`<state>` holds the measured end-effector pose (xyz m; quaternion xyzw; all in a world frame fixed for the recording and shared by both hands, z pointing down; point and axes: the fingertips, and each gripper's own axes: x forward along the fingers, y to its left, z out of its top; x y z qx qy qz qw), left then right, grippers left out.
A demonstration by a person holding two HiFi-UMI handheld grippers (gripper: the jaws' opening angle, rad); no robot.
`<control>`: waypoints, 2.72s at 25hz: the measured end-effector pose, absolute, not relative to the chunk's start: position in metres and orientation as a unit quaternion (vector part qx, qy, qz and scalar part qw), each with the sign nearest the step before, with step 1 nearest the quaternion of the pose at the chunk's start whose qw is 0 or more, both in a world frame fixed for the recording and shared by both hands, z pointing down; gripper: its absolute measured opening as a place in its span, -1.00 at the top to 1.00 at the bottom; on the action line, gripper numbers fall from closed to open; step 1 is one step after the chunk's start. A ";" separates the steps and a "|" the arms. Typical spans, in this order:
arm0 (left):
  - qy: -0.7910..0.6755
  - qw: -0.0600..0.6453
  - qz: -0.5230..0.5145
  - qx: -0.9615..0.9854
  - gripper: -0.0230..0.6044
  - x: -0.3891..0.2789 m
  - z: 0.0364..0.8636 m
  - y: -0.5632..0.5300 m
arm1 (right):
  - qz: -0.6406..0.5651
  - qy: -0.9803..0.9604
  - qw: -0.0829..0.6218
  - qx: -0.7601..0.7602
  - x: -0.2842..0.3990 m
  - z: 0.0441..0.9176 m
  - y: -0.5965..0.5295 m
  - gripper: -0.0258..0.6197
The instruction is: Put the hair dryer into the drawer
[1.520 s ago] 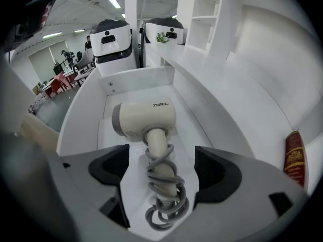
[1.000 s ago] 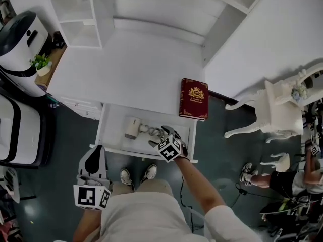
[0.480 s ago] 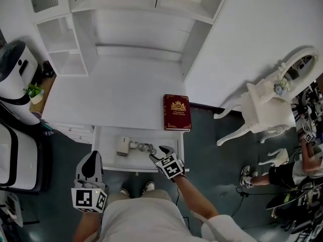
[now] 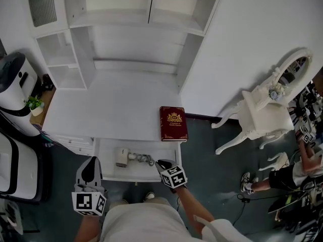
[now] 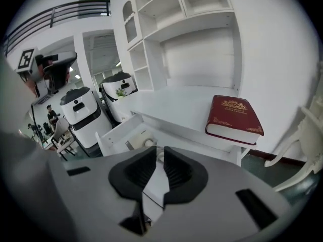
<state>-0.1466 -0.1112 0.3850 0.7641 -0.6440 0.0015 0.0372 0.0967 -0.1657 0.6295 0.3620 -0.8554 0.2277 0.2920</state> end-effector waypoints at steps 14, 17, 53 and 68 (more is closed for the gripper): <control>-0.656 0.024 -0.008 0.754 0.88 -0.164 0.368 -0.127 | 0.176 -0.873 0.122 0.439 0.134 0.496 -0.223 0.89; -0.655 0.024 -0.008 0.755 0.88 -0.163 0.361 -0.128 | 0.128 -0.882 0.091 0.444 0.138 0.448 -0.223 0.89; -0.672 0.035 -0.061 0.738 0.88 -0.214 0.316 -0.082 | -0.003 -0.866 0.008 0.499 0.148 0.308 -0.146 0.89; -0.653 0.052 -0.056 0.754 0.88 -0.204 0.323 -0.082 | 0.005 -0.864 0.009 0.503 0.140 0.312 -0.135 0.89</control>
